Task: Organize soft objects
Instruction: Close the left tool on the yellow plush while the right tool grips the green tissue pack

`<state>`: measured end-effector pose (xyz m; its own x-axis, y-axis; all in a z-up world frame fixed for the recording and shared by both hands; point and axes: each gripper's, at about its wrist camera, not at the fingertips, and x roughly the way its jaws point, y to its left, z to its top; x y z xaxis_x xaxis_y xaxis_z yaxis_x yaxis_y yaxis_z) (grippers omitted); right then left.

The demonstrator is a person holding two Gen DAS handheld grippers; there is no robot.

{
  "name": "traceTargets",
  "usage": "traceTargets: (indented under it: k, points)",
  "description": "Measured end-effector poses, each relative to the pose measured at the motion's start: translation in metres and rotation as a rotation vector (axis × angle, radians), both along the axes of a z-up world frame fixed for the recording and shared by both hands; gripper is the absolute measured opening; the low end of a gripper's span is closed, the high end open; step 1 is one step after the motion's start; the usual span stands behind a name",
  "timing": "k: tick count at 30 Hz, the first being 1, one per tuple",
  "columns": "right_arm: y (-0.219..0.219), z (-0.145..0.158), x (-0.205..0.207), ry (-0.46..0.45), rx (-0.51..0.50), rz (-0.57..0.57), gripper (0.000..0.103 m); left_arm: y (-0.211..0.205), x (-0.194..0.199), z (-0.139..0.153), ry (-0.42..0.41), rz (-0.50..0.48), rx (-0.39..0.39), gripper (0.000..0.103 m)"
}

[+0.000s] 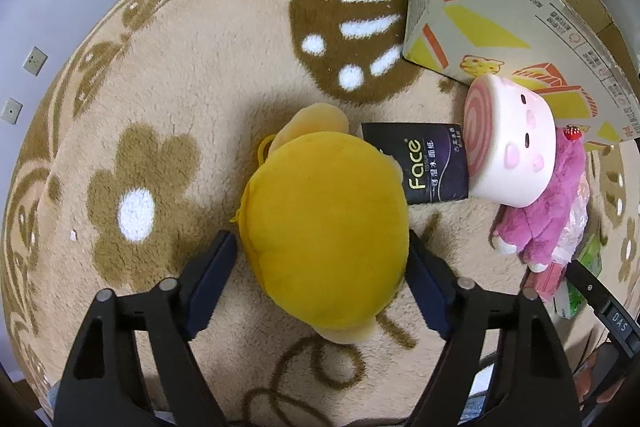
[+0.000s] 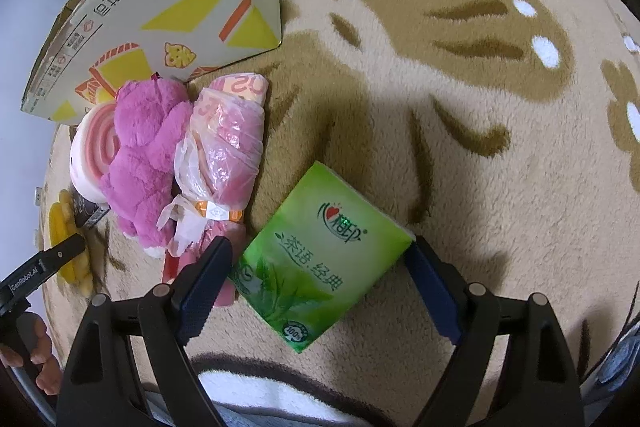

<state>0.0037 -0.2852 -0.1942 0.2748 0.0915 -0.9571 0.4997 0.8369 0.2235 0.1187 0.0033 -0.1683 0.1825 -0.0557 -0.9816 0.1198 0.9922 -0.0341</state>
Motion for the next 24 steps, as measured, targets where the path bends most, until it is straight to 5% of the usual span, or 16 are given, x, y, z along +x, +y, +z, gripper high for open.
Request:
traceTargets:
  k: [12,24]
  points:
    - [-0.009,0.009,-0.005,-0.036,0.000,-0.030,0.077,0.001,-0.006,0.002,-0.028,-0.005,0.008,0.068]
    - [-0.005,0.041,-0.003,-0.217,0.002,0.015,0.076,-0.007,-0.018,0.027,-0.094,-0.008,0.020,0.068]
